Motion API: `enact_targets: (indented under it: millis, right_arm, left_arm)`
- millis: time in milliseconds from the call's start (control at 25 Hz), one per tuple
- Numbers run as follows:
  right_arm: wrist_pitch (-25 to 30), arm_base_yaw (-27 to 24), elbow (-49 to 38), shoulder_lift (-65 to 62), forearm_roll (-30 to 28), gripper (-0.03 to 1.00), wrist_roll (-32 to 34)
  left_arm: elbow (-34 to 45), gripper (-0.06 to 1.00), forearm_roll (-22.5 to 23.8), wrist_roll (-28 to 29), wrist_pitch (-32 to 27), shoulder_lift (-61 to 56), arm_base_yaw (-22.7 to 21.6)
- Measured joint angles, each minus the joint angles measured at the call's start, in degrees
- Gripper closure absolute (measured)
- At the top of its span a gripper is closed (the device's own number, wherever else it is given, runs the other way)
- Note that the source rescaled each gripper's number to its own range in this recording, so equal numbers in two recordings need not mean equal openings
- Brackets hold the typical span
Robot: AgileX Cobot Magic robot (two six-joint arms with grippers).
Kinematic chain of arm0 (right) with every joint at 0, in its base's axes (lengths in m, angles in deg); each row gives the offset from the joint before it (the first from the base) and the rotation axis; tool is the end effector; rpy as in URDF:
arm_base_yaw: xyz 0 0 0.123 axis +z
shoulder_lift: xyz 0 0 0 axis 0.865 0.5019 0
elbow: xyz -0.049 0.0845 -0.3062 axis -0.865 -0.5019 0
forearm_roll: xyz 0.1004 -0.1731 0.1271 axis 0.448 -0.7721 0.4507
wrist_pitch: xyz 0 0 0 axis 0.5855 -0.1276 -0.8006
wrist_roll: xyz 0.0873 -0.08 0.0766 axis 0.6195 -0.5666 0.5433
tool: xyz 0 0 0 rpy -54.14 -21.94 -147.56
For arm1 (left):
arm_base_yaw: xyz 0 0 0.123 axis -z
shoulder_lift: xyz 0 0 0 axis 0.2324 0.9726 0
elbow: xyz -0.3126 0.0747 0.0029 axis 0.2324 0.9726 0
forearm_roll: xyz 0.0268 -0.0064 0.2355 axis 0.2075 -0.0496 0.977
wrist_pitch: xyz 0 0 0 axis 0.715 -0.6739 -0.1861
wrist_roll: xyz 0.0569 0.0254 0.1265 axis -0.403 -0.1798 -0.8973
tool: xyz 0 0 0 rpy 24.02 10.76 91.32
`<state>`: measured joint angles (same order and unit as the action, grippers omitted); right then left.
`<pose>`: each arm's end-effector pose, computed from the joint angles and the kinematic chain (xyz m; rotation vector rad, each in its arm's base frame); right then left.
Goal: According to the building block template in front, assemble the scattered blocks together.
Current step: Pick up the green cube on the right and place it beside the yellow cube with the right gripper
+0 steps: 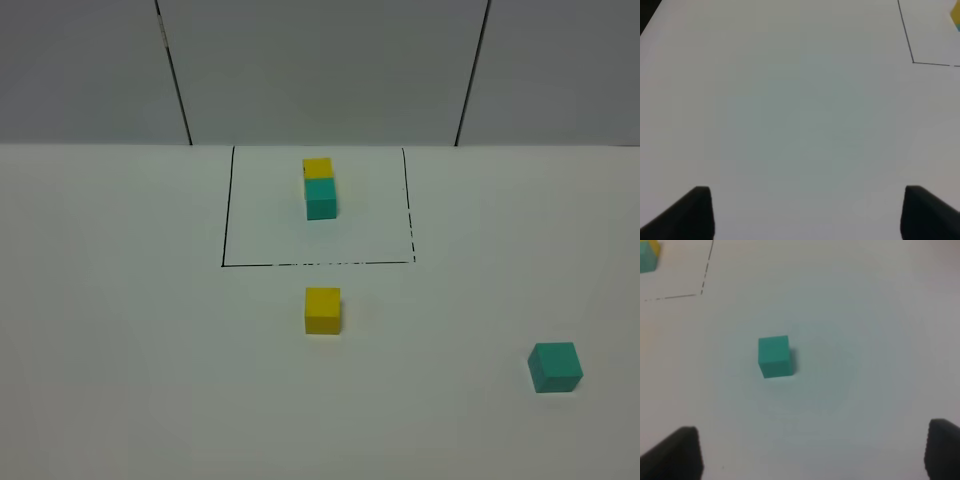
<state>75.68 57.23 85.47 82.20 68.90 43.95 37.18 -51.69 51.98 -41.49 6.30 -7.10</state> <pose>-0.0009 0.0110 0.2478 0.0486 2.0799 0.0804 -0.0082 0.0200 0.2541 -0.1037 1.9987 -0.0172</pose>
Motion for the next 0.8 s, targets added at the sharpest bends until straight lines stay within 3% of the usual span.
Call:
enact_targets:
  millis: [440, 680, 800]
  right_arm:
    - [0.00, 0.00, 0.00, 0.00, 0.00, 0.15, 0.00]
    - [0.51, 0.00, 0.76, 2.97, 1.95, -0.02, 0.00]
    - [0.37, 0.00, 3.17, 7.90, 6.26, -0.03, 0.00]
  left_arm:
    - [0.09, 0.33, -0.25, -0.11, 0.00, -0.17, -1.00]
    - [0.09, 0.33, -0.25, -0.11, 0.00, -0.17, -3.22]
    - [0.09, 0.33, -0.25, -0.11, 0.00, -0.17, -3.26]
